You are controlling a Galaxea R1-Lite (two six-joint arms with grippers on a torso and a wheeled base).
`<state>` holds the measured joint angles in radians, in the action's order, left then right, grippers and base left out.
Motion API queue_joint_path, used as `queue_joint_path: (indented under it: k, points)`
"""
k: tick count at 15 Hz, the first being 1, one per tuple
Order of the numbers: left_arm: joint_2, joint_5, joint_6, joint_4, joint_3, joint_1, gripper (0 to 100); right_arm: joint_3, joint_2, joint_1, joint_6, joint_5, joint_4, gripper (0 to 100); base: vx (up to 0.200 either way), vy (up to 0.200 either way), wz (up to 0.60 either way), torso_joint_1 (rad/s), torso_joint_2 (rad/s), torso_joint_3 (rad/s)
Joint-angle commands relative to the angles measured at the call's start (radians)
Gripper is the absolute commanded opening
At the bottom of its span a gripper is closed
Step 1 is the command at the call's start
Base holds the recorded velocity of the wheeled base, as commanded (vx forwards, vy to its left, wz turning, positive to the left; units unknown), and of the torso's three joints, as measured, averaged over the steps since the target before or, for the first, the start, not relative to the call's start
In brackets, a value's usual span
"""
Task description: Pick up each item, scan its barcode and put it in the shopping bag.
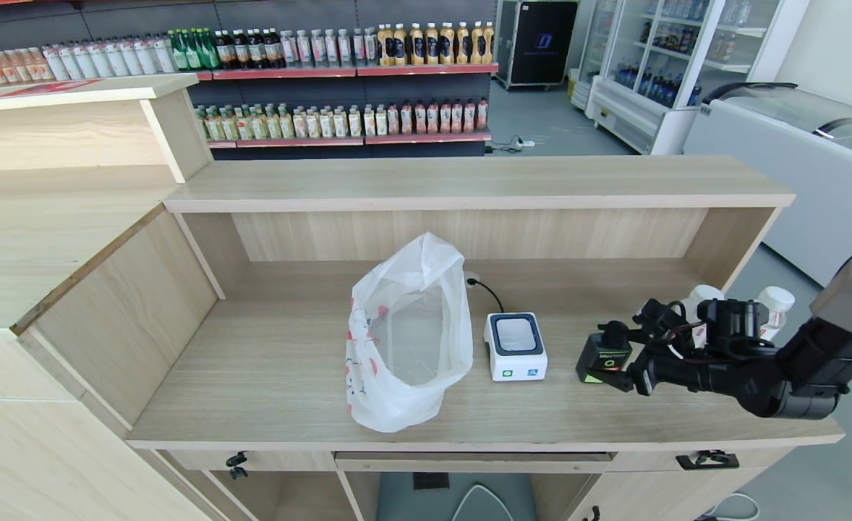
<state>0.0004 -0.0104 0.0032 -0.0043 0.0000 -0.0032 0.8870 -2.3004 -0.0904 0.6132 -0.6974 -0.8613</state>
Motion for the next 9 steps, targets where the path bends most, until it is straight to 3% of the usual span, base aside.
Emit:
queue_joint_path:
  k: [1, 9]
  points:
    - [0.000, 0.000, 0.000, 0.000, 0.000, 0.000, 100, 0.009, -0.027, 0.006, 0.005, -0.001, 0.001, 100, 0.000, 0.000, 0.00, 0.000, 0.00, 0.000]
    - [0.000, 0.000, 0.000, 0.000, 0.000, 0.000, 100, 0.064, -0.074, 0.043, 0.007, 0.001, 0.001, 100, 0.000, 0.000, 0.00, 0.000, 0.00, 0.000]
